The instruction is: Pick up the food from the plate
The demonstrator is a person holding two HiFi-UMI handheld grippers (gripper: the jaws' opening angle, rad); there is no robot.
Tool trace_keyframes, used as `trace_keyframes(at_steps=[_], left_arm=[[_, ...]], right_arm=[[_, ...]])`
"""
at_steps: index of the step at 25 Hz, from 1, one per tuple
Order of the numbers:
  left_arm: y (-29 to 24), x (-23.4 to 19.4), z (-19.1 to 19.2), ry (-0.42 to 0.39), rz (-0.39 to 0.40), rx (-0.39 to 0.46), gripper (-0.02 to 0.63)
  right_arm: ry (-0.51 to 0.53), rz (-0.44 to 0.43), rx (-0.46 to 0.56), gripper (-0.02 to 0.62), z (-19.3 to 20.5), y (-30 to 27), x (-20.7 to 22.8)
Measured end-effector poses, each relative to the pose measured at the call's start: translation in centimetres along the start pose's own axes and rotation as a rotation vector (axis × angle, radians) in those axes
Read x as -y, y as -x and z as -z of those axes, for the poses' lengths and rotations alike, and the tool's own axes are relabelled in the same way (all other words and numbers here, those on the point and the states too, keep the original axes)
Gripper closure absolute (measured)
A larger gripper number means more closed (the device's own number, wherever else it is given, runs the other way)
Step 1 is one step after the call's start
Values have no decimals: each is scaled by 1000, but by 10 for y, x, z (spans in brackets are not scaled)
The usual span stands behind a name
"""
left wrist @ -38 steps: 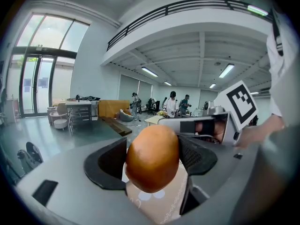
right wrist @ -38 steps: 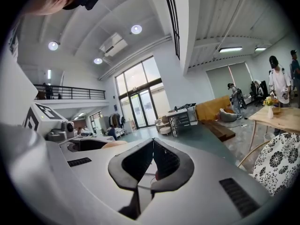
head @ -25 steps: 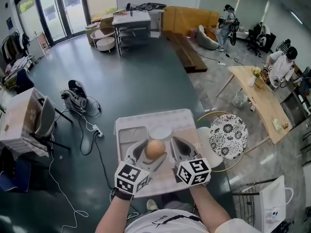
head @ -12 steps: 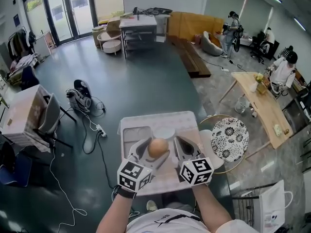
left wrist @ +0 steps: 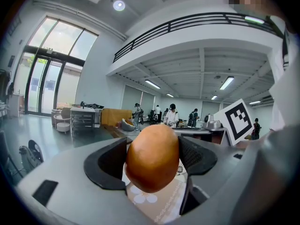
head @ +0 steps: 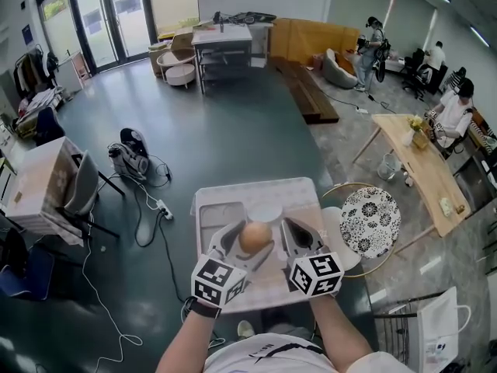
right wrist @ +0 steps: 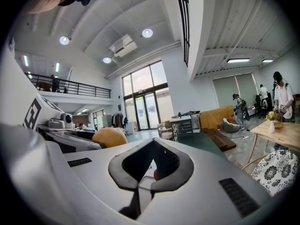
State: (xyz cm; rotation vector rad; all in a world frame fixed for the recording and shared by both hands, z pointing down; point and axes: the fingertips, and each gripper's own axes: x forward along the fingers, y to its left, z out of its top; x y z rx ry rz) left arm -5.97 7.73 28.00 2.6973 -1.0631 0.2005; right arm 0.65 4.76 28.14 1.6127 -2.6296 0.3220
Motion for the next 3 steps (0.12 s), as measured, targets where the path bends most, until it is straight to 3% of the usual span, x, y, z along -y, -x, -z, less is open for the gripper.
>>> trace_keyframes(at_steps=[3], left_arm=[[-3, 0, 2, 0, -1, -3, 262]], right_arm=[[2, 5, -2, 581, 2, 0, 3]])
